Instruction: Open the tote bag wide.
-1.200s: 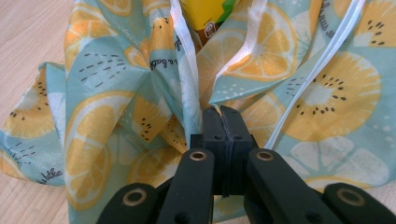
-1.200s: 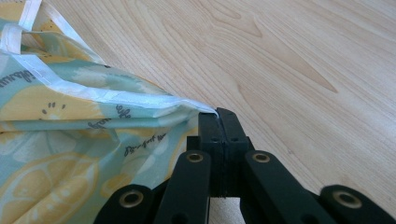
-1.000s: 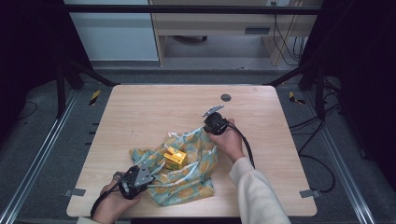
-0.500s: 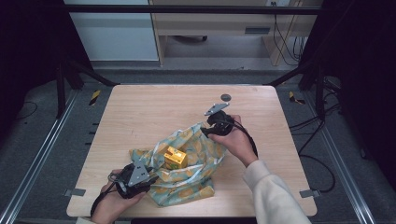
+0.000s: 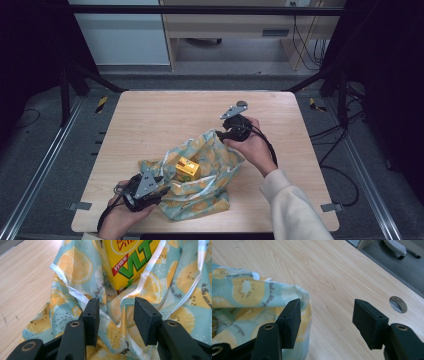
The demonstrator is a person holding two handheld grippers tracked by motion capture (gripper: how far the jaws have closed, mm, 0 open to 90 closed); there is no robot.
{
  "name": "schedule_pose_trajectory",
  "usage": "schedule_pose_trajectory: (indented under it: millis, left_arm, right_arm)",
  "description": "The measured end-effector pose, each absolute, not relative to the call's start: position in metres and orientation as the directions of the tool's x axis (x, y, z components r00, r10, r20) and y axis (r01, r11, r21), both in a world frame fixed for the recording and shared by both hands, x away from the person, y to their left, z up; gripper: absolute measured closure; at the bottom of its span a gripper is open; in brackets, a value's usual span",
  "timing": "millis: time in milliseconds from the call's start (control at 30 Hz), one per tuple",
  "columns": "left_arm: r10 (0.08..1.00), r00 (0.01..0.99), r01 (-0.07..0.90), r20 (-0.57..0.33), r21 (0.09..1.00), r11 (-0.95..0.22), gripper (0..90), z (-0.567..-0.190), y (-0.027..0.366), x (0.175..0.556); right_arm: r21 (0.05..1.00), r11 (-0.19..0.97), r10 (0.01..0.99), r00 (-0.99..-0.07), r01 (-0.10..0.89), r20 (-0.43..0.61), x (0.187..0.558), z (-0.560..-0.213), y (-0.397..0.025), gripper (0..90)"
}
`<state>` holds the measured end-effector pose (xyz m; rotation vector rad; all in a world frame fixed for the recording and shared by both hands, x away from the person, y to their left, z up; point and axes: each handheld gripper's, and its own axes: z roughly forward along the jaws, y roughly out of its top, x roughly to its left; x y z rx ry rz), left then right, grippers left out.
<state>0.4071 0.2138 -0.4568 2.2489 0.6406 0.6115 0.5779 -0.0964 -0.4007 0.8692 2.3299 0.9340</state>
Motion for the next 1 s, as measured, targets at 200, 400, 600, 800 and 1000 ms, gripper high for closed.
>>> schedule_pose_trajectory:
  millis: [200,400,600,800,1000]
  left_arm:
    - [0.62,0.758,0.269,0.202,0.77,-0.579,57.0,-0.454,0.216,0.406]
    - [0.661,0.713,0.246,0.235,0.799,-0.549,58.8,-0.447,0.22,0.406]
    - [0.673,0.707,0.226,0.219,0.831,-0.508,59.5,-0.438,0.223,0.402]
    - [0.656,0.728,0.235,0.201,0.825,-0.514,63.7,-0.437,0.211,0.404]
    - [0.623,0.76,0.316,0.186,0.732,-0.604,61.9,-0.458,0.198,0.411]
  right_arm:
    - [0.753,0.536,0.708,-0.688,0.381,-0.156,0.572,-0.4,-0.098,41.1]
    - [0.772,0.53,0.671,-0.731,0.352,-0.127,0.547,-0.389,-0.105,47.3]
    - [0.785,0.524,0.634,-0.767,0.33,-0.102,0.511,-0.389,-0.116,54.3]
    - [0.773,0.545,0.603,-0.793,0.325,-0.092,0.482,-0.402,-0.122,55.8]
    - [0.748,0.564,0.598,-0.798,0.35,-0.078,0.464,-0.426,-0.13,54.3]
